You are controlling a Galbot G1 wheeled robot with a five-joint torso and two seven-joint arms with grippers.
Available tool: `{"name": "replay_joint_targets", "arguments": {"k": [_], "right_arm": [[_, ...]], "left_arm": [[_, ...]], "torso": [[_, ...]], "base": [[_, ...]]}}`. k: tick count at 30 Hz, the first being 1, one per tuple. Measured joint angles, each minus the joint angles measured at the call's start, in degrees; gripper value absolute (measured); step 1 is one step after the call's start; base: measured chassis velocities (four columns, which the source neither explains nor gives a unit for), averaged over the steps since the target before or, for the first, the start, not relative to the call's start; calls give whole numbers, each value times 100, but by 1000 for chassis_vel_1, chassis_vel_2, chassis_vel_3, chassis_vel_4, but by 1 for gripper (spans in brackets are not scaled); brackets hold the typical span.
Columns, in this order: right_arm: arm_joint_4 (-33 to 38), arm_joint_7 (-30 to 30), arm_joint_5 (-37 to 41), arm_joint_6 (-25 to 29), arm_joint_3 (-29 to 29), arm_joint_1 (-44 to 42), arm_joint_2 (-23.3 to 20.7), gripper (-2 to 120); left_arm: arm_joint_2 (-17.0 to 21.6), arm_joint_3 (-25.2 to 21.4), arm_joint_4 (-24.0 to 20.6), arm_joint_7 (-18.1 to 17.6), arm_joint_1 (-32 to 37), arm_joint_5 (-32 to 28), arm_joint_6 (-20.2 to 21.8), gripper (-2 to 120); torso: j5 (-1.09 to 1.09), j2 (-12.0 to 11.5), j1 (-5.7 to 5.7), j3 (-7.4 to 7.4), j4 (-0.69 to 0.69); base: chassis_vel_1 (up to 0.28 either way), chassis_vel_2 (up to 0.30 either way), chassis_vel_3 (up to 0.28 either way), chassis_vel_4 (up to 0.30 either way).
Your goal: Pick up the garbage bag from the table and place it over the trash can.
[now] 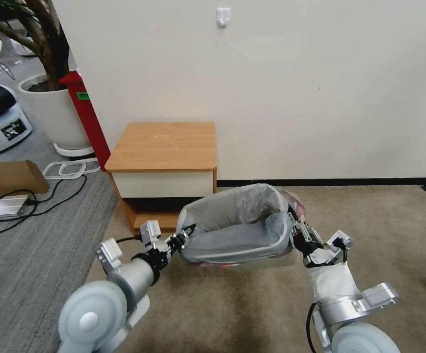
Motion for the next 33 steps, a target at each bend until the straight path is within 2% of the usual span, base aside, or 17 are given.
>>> {"name": "replay_joint_targets", "arguments": {"k": [3, 4, 7, 9, 10, 13, 18, 33], "right_arm": [[-30, 35, 182, -4, 33, 68, -29, 60], [-30, 35, 182, -4, 33, 68, -29, 60], [69, 148, 399, -70, 30, 119, -34, 73], [75, 154, 412, -75, 30, 123, -33, 73], [108, 200, 516, -117, 26, 147, -25, 83], [187, 242, 720, -271, 21, 136, -8, 96], [187, 261, 810, -311, 23, 105, -10, 100], [-57, 426, 993, -268, 264, 180, 18, 100]], "left_arm": [[-10, -8, -22, 9, 57, -48, 59, 4], [-10, -8, -22, 9, 57, -48, 59, 4], [-32, 71, -16, 56, 184, 86, 105, 4], [-34, 78, -12, 62, 191, 100, 106, 4], [-44, 125, 20, 110, 257, 205, 126, 4], [-44, 258, 75, 134, 306, 424, 132, 4], [-42, 273, 93, 124, 272, 409, 117, 4], [-7, 76, 49, 57, 281, -33, 148, 4]], "torso": [[1, 0, 0, 0, 0], [1, 0, 0, 0, 0], [0, 0, 0, 0, 1], [0, 0, 0, 0, 1], [1, 0, 0, 0, 1], [0, 0, 0, 0, 1], [1, 0, 0, 0, 0], [1, 0, 0, 0, 0]], "base": [[0, 0, 0, 0], [0, 0, 0, 0], [0, 0, 0, 0], [0, 0, 0, 0], [0, 0, 0, 0], [0, 0, 0, 0], [0, 0, 0, 0], [0, 0, 0, 0]]}}
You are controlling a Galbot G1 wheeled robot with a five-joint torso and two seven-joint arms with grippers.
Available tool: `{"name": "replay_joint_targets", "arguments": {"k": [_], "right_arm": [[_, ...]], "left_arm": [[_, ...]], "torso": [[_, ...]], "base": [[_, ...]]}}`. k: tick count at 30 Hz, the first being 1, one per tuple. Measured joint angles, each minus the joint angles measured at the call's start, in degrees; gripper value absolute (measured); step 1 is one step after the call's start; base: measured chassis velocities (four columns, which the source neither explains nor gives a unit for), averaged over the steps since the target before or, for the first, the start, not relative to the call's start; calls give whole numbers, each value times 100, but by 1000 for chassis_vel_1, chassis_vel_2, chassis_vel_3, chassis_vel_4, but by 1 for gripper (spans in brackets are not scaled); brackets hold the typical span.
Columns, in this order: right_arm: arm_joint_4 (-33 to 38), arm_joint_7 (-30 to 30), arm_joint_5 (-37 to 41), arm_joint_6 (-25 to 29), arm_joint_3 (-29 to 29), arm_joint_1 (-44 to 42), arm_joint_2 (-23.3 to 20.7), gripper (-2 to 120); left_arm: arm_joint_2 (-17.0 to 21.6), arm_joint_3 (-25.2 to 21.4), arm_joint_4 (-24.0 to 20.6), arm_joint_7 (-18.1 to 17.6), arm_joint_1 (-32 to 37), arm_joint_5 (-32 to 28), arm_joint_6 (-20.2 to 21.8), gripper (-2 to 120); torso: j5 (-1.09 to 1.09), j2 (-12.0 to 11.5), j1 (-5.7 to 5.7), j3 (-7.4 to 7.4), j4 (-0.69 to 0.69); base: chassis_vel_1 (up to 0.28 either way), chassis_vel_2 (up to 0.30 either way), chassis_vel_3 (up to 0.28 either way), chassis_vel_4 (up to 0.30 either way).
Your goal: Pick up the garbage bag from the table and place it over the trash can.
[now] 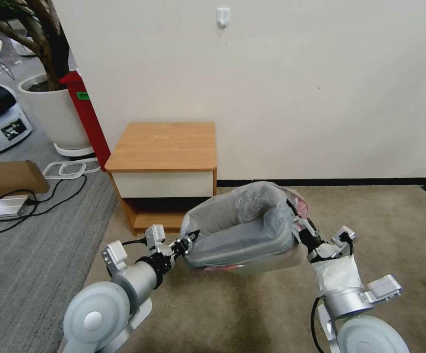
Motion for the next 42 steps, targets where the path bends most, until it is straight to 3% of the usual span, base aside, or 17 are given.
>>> {"name": "replay_joint_targets", "arguments": {"k": [11, 16, 19, 23, 24, 27, 28, 29, 30, 31, 33, 34, 37, 38, 41, 42], "right_arm": [[211, -60, 443, -70, 71, -47, 52, 100], [343, -113, 229, -58, 57, -159, 35, 100], [764, -117, -203, -19, 217, -218, -112, 100], [1195, -115, -848, -115, 695, -179, -816, 100], [1195, -115, -848, -115, 695, -179, -816, 100], [1216, -209, -1895, -304, 897, -120, -1795, 93], [1216, -209, -1895, -304, 897, -120, -1795, 93], [1216, -268, -2268, -433, 897, -79, -2098, 88], [1216, -296, -2448, -502, 875, -48, -2278, 85], [1216, -351, -2819, -643, 742, 77, -2764, 78], [1216, -365, -2866, -663, 714, 100, -2844, 77], [1216, -449, -3139, -741, 522, 242, -3412, 68], [1213, -546, -3419, -824, 238, 411, -4295, 56], [1213, -546, -3419, -824, 238, 411, -4295, 56], [1198, -667, -3734, -786, -57, 665, -4975, 42], [1198, -667, -3734, -786, -57, 665, -4975, 42]], "left_arm": [[-12, -11, 104, -38, 61, 133, 22, 4], [-10, -50, 146, -55, 6, 153, 19, 4], [14, -44, 179, -70, -30, 489, 3, 3], [151, 107, 158, -101, -93, 1220, -10, 3], [151, 107, 158, -101, -93, 1220, -10, 3], [343, 390, 88, -192, -189, 2033, -5, 3], [343, 390, 88, -192, -189, 2033, -5, 3], [403, 495, 67, -218, -229, 2268, -3, 3], [434, 560, 54, -239, -254, 2409, -3, 3], [508, 709, 20, -274, -295, 2776, -4, 3], [527, 741, 11, -277, -300, 2857, -4, 3], [615, 869, -33, -278, -304, 3183, -5, 3], [710, 1040, -65, -199, -303, 3698, -42, 3], [710, 1040, -65, -199, -303, 3698, -42, 3], [760, 1248, -79, -147, -355, 4009, -112, 3], [760, 1248, -79, -147, -355, 4009, -112, 3]], "torso": [[0, 0, 0, 0, 0], [0, 0, 0, 0, 0], [0, 0, 0, 0, 0], [-1, 0, 0, 0, -1], [-1, 0, 0, 0, -1], [0, 0, 0, 0, 0], [0, 0, 0, 0, 0], [0, 0, 0, 0, 0], [1, 0, 0, 0, 0], [1, 0, 0, 0, -1], [1, 0, 0, 0, 0], [4, 0, 0, 0, -3], [6, 0, 1, 0, -4], [6, 0, 1, 0, -4], [-4, 0, 1, 1, 4], [-4, 0, 1, 1, 4]], "base": [[0, 0, 0, 0], [0, 0, 0, 0], [0, 0, 0, 0], [0, 0, 0, 0], [0, 0, 0, 0], [0, 0, 0, 0], [0, 0, 0, 0], [0, 0, 0, 0], [0, 0, 0, 0], [0, 0, 0, 0], [0, 0, 0, 0], [0, 0, 0, 0], [0, 0, 0, 0], [0, 0, 0, 0], [0, 0, 0, 0], [0, 0, 0, 0]]}}
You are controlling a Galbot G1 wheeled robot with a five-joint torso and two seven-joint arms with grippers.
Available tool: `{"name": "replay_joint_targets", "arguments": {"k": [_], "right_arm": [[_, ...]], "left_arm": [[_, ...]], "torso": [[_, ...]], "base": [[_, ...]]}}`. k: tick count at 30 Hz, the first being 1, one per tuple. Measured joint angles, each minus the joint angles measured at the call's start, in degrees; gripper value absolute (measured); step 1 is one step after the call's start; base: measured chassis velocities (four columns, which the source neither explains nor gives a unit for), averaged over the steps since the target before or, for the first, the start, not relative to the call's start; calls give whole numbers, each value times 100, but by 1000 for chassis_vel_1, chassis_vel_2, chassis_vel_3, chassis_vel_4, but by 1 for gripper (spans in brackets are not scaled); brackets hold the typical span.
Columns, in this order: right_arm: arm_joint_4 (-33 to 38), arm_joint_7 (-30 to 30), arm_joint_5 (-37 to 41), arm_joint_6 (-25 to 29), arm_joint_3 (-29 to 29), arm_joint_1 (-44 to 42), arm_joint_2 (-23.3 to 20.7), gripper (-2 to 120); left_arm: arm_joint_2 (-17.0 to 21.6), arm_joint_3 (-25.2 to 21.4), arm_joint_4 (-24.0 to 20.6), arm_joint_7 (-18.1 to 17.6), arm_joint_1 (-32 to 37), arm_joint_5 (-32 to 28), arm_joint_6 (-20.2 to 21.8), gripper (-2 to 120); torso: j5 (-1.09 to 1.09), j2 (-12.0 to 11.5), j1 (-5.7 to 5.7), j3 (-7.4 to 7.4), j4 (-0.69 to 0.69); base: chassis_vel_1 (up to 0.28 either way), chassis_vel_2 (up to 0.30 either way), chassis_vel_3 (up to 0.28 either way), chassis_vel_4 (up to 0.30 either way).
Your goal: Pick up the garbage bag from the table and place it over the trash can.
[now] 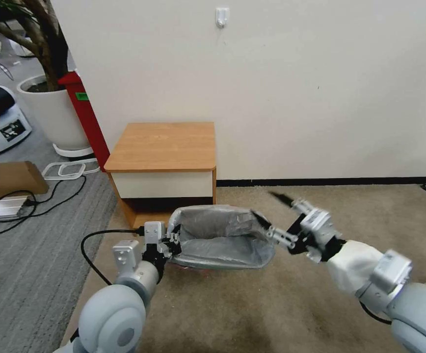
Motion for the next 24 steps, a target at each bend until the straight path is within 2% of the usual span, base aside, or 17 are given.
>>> {"name": "replay_joint_targets", "arguments": {"k": [4, 6, 9, 10, 12, 14, 15, 18, 19, 21, 22, 24], "right_arm": [[-254, -37, -137, 133, -816, 672, -503, 22], [-273, -46, -143, 138, -927, 766, -523, 20], [-411, -58, -146, 140, -1527, 1355, -577, 7], [-411, -58, -146, 140, -1527, 1355, -577, 7], [-550, -81, -135, 130, -2090, 1898, -594, 0], [-685, -102, -113, 110, -2653, 2467, -555, 0], [-685, -102, -113, 110, -2653, 2467, -555, 0], [-882, -141, -16, -60, -3661, 3547, -397, 0], [-882, -141, -16, -60, -3661, 3547, -397, 0], [-1011, -147, 44, -245, -4261, 4129, -281, 0], [-1011, -147, 44, -245, -4261, 4129, -281, 0], [-1112, -148, 66, -428, -4649, 4477, -168, 0]], "left_arm": [[18, 339, 0, 9, -249, 71, -24, 3], [15, 376, 2, 10, -275, 81, -24, 3], [0, 562, 25, 20, -384, 140, -25, 3], [0, 562, 25, 20, -384, 140, -25, 3], [-9, 656, 60, 48, -418, 176, -25, 3], [-24, 722, 105, 99, -423, 225, -25, 3], [-24, 722, 105, 99, -423, 225, -25, 3], [-35, 747, 160, 140, -436, 257, -27, 3], [-35, 747, 160, 140, -436, 257, -27, 3], [-27, 747, 177, 152, -464, 260, -28, 3], [-27, 747, 177, 152, -464, 260, -28, 3], [-32, 748, 187, 163, -484, 261, -29, 3]], "torso": [[1, 0, 0, 0, -3], [1, 0, 0, 0, -2], [2, 0, 0, 0, -4], [2, 0, 0, 0, -4], [3, 0, 0, 0, -4], [3, 0, 0, 0, -4], [3, 0, 0, 0, -4], [3, 0, 0, 0, -3], [3, 0, 0, 0, -3], [3, 0, 0, 0, -3], [3, 0, 0, 0, -3], [3, 0, 0, 0, -3]], "base": [[0, 0, 0, 0], [0, 0, 0, 0], [0, 0, 0, 0], [0, 0, 0, 0], [0, 0, 0, 0], [0, 0, 0, 0], [0, 0, 0, 0], [0, 0, 0, 0], [0, 0, 0, 0], [0, 0, 0, 0], [0, 0, 0, 0], [0, 0, 0, 0]]}}
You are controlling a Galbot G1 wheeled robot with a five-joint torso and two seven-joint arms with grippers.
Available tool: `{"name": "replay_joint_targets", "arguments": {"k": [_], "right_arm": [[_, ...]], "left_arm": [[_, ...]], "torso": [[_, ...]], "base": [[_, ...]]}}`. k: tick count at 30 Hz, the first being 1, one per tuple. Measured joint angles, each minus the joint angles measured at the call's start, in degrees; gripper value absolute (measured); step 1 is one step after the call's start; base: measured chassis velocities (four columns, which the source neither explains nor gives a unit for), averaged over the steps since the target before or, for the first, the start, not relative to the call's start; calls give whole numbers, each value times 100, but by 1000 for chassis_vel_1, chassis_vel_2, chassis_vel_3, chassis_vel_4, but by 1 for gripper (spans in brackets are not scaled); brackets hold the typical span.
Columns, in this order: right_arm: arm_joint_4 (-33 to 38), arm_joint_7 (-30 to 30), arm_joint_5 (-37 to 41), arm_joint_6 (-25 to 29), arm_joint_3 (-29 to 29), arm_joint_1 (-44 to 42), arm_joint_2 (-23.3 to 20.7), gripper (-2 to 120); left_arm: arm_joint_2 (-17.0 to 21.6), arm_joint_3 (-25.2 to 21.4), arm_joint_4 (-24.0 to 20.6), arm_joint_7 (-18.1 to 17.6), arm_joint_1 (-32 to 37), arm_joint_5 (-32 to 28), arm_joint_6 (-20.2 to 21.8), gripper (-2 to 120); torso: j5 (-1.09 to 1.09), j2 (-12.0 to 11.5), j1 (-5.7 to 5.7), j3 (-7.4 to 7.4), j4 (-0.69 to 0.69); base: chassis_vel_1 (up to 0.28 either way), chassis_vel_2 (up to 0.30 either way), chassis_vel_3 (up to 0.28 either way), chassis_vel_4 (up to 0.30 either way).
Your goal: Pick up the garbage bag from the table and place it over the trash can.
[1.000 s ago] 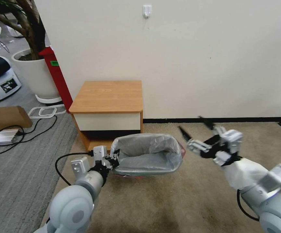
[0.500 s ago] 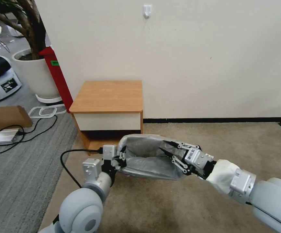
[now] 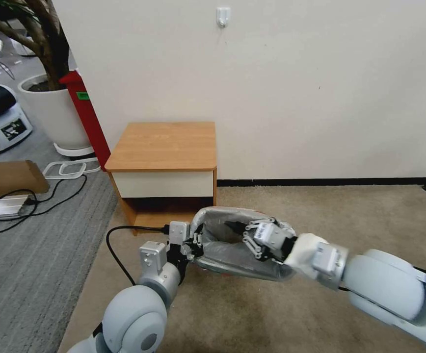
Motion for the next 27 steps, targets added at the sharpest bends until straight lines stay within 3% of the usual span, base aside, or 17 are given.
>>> {"name": "replay_joint_targets", "arguments": {"k": [7, 18, 25, 27], "right_arm": [[-301, 150, 11, -565, -798, 613, 402, 0], [-525, 370, 46, -1053, -1517, 1259, 637, 0], [-680, 825, 394, -1530, -2000, 1757, 886, 0], [-783, 1131, 647, -1888, -2168, 2036, 1070, 0]], "left_arm": [[-66, 17, 62, 98, -43, 169, -12, 3], [-229, 126, 142, 242, -31, 564, -49, 3], [-279, 152, 219, 479, -52, 1013, -185, 3], [-274, 154, 216, 550, -62, 1125, -214, 3]], "torso": [[1, 0, 0, 0, -1], [0, 0, 0, 0, -1], [1, 0, 0, 0, -1], [0, 0, 0, 0, -2]], "base": [[0, 0, 0, 0], [0, 0, 0, 0], [0, 0, 0, 0], [0, 0, 0, 0]]}}
